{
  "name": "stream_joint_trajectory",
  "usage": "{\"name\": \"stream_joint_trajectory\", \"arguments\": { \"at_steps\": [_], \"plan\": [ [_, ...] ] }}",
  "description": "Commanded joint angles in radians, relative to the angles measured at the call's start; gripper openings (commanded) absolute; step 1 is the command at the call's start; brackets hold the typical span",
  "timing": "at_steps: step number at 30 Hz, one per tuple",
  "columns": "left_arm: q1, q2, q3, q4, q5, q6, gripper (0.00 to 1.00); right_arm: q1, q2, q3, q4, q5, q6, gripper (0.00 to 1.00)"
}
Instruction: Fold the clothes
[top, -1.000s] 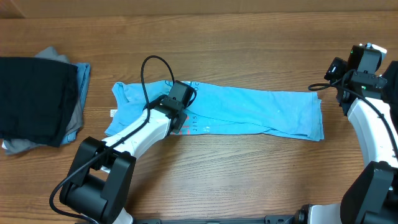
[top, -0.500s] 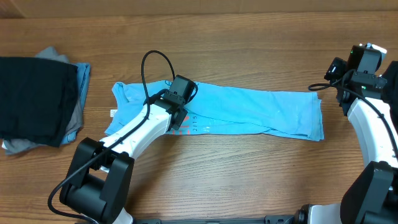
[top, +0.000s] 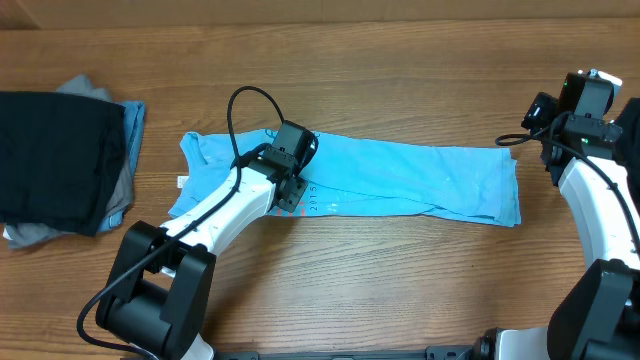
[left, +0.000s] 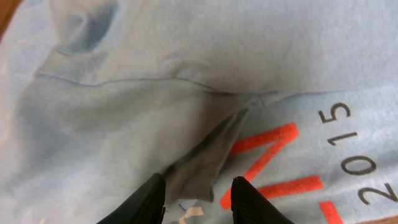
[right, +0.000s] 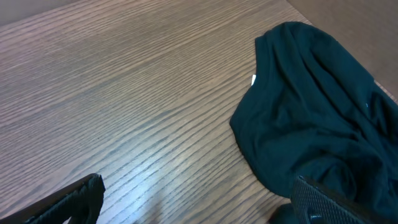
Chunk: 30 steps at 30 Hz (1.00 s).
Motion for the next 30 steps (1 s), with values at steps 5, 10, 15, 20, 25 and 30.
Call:
{"name": "stream_joint_trajectory", "arguments": {
  "at_steps": [5,10,15,20,25,30],
  "plan": [
    [0.005,0.019,0.016,-0.032,0.034,-0.022,0.39,0.0,-0.006,0.006,0.006,0.003,-0.003,1.0],
    [0.005,0.02,-0.014,-0.005,0.034,-0.021,0.39,0.0,-0.006,0.006,0.006,0.003,-0.003,1.0],
    [0.005,0.02,-0.017,0.031,0.026,-0.021,0.38,0.0,-0.006,0.006,0.006,0.003,-0.003,1.0],
    [0.005,0.02,-0.018,0.042,0.025,-0.021,0.39,0.0,-0.006,0.006,0.006,0.003,-0.003,1.0],
    [0.005,0.025,-0.018,0.038,0.023,-0.021,0.39,0.0,-0.006,0.006,0.006,0.003,-0.003,1.0],
    [0.005,0.072,-0.018,0.035,0.0,-0.021,0.44,0.0,-0.006,0.006,0.006,0.003,-0.003,1.0]
  ]
}}
